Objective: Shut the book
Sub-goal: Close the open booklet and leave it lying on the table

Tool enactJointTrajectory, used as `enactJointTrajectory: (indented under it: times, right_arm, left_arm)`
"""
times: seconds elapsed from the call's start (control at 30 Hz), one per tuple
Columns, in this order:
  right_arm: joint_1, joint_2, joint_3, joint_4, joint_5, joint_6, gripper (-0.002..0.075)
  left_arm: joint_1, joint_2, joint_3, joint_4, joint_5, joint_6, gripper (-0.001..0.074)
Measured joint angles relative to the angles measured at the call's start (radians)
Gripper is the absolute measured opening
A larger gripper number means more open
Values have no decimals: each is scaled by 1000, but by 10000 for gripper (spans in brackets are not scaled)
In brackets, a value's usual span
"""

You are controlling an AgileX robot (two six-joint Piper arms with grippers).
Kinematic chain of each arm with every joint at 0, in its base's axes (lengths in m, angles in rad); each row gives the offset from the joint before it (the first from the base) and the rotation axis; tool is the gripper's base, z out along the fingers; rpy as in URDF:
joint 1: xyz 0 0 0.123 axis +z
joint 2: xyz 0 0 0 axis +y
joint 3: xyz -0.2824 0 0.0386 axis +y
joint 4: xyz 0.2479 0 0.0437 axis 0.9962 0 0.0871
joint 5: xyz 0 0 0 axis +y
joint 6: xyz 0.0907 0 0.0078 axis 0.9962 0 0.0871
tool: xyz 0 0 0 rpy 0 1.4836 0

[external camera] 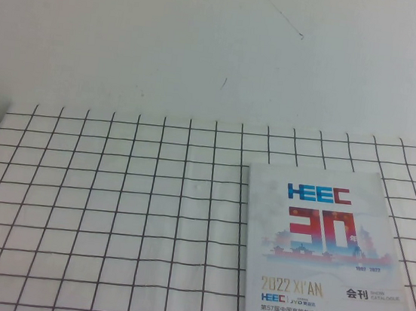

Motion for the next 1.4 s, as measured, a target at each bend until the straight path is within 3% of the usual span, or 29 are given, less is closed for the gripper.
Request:
enactJointTrajectory:
  times: [0.17, 1.2, 1.4]
  right_arm:
    - [0, 0, 0, 0, 0, 0, -3]
    - [0, -8, 2, -52, -17, -5, -3]
    - [-86, -62, 71, -83, -105, 8, -3]
  left_arm:
    - [-19, 0, 0, 59, 0, -111, -4]
    - [-19, 0, 0, 78, -4, -116, -4]
    - [-19, 0, 0, 78, -4, -116, -4]
